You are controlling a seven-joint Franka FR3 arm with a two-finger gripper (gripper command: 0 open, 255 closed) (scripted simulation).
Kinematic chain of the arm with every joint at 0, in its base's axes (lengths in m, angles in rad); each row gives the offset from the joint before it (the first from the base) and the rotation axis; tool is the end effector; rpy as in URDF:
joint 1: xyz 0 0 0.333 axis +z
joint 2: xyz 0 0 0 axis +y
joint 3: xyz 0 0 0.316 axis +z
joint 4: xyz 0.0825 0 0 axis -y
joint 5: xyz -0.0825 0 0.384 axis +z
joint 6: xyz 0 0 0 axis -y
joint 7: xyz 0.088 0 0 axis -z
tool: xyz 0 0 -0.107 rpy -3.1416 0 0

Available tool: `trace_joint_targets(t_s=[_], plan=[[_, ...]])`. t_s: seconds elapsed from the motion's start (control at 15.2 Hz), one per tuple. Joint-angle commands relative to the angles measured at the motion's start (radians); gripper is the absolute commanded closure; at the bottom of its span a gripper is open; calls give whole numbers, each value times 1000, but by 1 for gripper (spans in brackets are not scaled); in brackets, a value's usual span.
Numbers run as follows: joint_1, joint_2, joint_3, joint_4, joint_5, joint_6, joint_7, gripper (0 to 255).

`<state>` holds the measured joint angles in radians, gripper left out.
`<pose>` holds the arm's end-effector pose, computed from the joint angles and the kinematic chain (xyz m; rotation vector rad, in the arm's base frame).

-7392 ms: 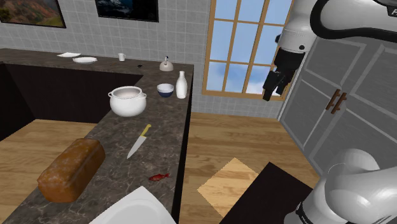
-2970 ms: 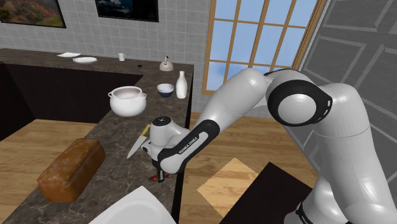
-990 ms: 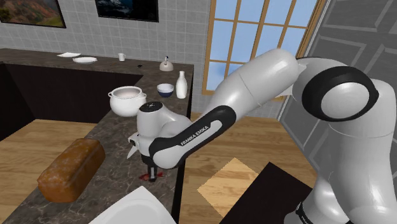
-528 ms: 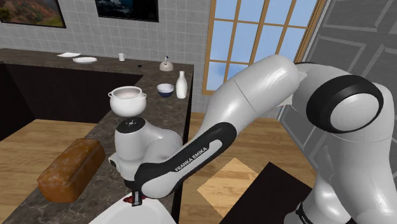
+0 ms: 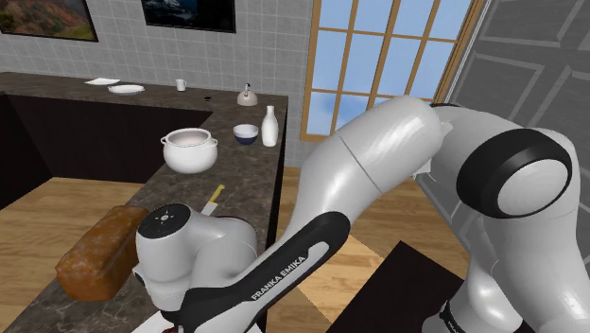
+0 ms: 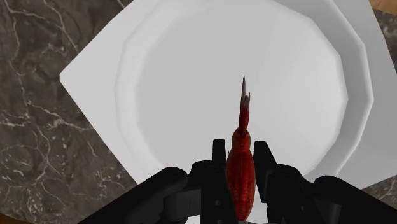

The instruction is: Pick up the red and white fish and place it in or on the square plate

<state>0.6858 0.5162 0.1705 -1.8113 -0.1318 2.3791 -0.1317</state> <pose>0.4383 0.4900 0.2654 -2.7021 -1.5764 -0.0958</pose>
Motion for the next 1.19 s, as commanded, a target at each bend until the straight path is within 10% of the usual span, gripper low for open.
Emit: trace_joint_targets(t_s=[0.0, 1.12], plan=[[6, 21, -3, 4, -5, 16, 8, 255], [17, 109, -18, 5, -25, 103, 21, 255]])
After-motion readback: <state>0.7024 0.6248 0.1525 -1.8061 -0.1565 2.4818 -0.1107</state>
